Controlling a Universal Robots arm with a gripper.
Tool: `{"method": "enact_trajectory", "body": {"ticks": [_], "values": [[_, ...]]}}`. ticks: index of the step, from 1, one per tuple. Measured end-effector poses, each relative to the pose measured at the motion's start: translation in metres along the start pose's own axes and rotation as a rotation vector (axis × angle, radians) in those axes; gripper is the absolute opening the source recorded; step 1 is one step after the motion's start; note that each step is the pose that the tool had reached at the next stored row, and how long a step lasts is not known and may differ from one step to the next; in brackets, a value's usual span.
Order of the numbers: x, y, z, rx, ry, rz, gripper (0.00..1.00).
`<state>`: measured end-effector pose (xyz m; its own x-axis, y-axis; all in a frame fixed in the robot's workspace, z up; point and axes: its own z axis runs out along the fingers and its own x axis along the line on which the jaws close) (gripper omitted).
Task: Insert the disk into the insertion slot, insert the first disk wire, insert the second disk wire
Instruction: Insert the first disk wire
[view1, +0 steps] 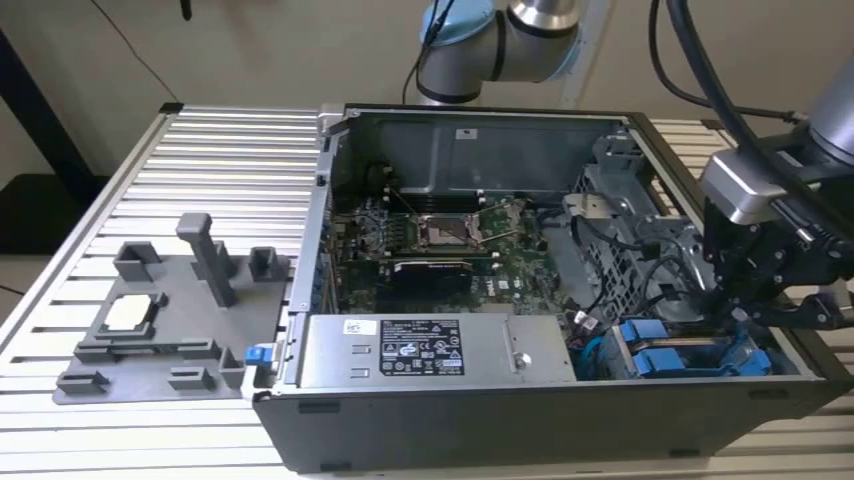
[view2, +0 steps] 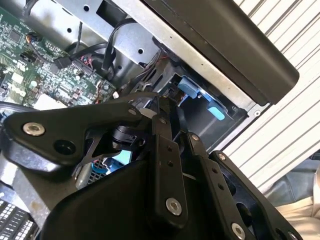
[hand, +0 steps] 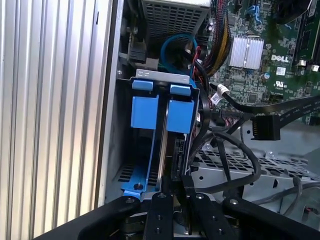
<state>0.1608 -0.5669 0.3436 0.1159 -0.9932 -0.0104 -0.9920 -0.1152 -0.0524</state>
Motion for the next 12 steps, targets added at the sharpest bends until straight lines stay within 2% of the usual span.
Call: {"method": "enact_trajectory", "body": {"ticks": [12], "values": [[-0.0009,0.0021,0.0026,0.0051,0.0021,0.034,0.19]]}}
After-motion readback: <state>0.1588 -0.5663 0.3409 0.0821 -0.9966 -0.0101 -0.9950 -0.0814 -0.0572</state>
